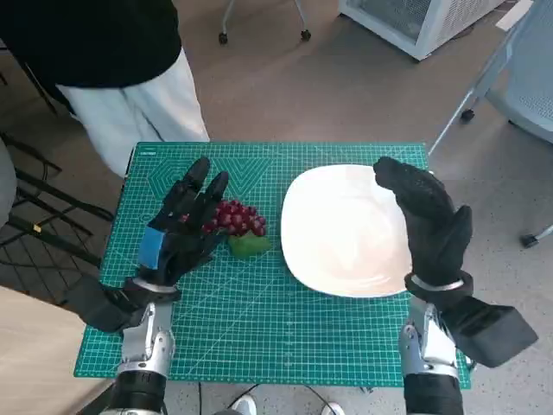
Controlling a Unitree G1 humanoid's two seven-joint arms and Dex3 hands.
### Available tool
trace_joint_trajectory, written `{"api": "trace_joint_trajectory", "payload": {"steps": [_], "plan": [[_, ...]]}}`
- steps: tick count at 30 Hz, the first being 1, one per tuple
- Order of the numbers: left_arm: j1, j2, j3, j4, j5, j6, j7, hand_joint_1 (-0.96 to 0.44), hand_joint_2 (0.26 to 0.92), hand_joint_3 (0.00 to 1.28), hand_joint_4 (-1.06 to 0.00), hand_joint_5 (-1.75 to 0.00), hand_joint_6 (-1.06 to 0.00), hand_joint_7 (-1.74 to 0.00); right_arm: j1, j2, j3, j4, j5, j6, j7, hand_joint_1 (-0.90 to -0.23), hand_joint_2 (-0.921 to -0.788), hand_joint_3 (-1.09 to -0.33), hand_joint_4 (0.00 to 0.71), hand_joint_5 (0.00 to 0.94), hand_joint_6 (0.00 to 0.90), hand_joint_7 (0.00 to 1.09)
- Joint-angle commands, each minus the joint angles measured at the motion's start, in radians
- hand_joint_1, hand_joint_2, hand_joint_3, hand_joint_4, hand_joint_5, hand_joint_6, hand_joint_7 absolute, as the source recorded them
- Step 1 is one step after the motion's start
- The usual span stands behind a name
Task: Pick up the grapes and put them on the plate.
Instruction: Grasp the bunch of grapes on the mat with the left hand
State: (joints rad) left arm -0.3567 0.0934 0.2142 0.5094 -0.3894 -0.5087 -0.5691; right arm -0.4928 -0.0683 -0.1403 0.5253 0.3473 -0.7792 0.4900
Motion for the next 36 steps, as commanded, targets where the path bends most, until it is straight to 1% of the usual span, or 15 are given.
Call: {"api": "trace_joint_trajectory", "payload": {"steps": [1,7,15,18,20,22,25,28,32,36], "plan": [[-0.006,0.008,-0.002,0.001,0.006,-0.002,-0.005,-0.37,0.921,0.26,-0.28,0.0,-0.31,0.0,0.005,0.0,0.001,0.011,-0.003,0.012,0.009,-0.684,-0.921,-0.716,0.436,0.0,0.022,0.5],[-0.001,0.009,-0.004,-0.008,0.014,-0.006,0.003,-0.37,0.921,0.26,-0.28,0.0,-0.31,0.0,0.007,-0.002,0.0,0.01,-0.001,0.012,0.013,-0.692,-0.921,-0.716,0.435,0.0,0.019,0.51],[0.002,0.035,-0.007,-0.041,0.055,-0.025,0.025,-0.39,0.921,0.23,-0.27,0.0,-0.3,0.0,0.011,-0.003,0.002,0.003,-0.005,0.016,0.013,-0.679,-0.921,-0.718,0.436,0.0,0.011,0.51],[-0.001,0.07,-0.016,-0.059,0.14,-0.058,0.068,-0.42,0.914,0.17,-0.23,0.0,-0.27,0.0,0.013,-0.004,0.003,-0.001,-0.007,0.016,0.011,-0.675,-0.921,-0.718,0.436,0.0,0.005,0.51],[-0.001,0.118,-0.026,-0.08,0.256,-0.084,0.125,-0.44,0.905,0.12,-0.19,0.0,-0.24,0.0,0.014,-0.005,0.003,-0.004,-0.007,0.017,0.011,-0.673,-0.921,-0.719,0.436,0.001,0.002,0.51],[0.005,0.178,-0.039,-0.124,0.4,-0.083,0.19,-0.49,0.905,0.08,-0.14,0.0,-0.19,0.0,0.015,-0.005,0.003,-0.006,-0.006,0.018,0.011,-0.672,-0.921,-0.719,0.436,0.001,0.0,0.5],[0.021,0.251,-0.062,-0.218,0.594,-0.031,0.262,-0.57,0.9,0.04,-0.06,0.0,-0.12,0.0,0.014,-0.006,0.003,-0.004,-0.006,0.019,0.011,-0.671,-0.921,-0.719,0.437,0.001,0.0,0.5],[0.035,0.298,-0.085,-0.306,0.745,0.045,0.301,-0.61,0.872,0.01,-0.02,0.0,-0.06,0.0,0.012,-0.007,0.001,-0.001,-0.005,0.019,0.011,-0.67,-0.921,-0.719,0.436,0.001,-0.001,0.5],[0.046,0.34,-0.12,-0.429,0.903,0.208,0.284,-0.62,0.817,0.0,0.0,0.0,-0.03,0.0,0.011,-0.006,0.001,-0.001,-0.005,0.019,0.01,-0.671,-0.921,-0.719,0.436,0.001,-0.001,0.49],[0.043,0.341,-0.144,-0.48,0.95,0.298,0.268,-0.59,0.771,0.0,0.0,0.0,-0.02,0.0,0.01,-0.005,0.0,0.001,-0.004,0.016,0.01,-0.673,-0.921,-0.718,0.437,0.001,-0.001,0.48]]}}
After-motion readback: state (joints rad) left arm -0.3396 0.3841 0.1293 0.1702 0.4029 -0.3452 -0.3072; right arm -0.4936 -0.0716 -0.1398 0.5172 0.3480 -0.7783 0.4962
